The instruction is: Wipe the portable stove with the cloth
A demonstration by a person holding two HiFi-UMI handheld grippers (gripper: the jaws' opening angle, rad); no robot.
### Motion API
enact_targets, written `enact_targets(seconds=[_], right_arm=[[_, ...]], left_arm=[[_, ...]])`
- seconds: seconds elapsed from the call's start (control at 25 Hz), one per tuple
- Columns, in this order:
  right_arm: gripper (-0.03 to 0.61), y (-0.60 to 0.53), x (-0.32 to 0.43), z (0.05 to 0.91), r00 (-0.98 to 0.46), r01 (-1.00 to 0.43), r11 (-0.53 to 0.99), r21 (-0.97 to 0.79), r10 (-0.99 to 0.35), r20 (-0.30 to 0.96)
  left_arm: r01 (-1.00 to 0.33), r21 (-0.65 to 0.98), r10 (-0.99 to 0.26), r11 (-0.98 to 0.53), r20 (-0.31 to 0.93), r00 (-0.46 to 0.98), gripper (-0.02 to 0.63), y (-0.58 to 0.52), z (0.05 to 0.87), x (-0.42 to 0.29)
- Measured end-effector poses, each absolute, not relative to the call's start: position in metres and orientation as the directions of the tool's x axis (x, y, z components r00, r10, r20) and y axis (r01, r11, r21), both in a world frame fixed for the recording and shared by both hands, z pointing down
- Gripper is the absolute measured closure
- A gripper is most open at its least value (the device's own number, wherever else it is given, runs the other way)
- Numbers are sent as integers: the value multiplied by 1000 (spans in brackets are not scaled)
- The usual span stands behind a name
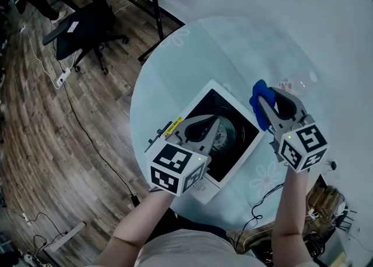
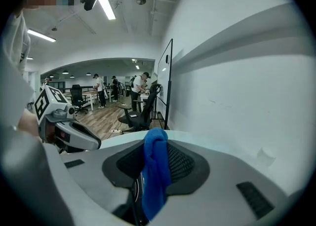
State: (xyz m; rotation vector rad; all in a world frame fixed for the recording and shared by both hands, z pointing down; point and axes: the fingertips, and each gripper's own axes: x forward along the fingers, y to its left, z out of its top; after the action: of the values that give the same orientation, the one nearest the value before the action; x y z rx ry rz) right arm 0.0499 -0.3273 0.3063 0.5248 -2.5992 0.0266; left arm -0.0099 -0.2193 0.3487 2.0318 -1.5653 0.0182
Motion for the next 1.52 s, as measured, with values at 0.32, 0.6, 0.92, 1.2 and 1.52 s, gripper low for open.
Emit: enact_targets(seconds=[0.32, 0.6, 0.92, 1.2, 1.52], right_arm=[[453, -335, 24, 344, -814, -287, 957, 51, -272, 513], [454, -337, 2, 375, -818, -225, 974, 0, -188, 544], [454, -344, -12, 398, -806, -165, 986, -30, -117, 580], [454, -339, -28, 421, -781, -94, 993, -73, -28, 624], [453, -335, -38, 441, -746, -47, 994, -103, 33, 665]], left_arm=[[-892, 450, -896, -47, 376, 237, 595, -222, 372, -14], [-878, 478, -889, -16, 395, 231, 595, -223, 382, -12], [-879, 476, -883, -14, 407, 235, 595, -232, 386, -6], [-864, 504, -876, -5, 415, 247, 595, -233, 393, -1], [-847, 531, -868, 1, 422, 264, 595, -228, 398, 3]])
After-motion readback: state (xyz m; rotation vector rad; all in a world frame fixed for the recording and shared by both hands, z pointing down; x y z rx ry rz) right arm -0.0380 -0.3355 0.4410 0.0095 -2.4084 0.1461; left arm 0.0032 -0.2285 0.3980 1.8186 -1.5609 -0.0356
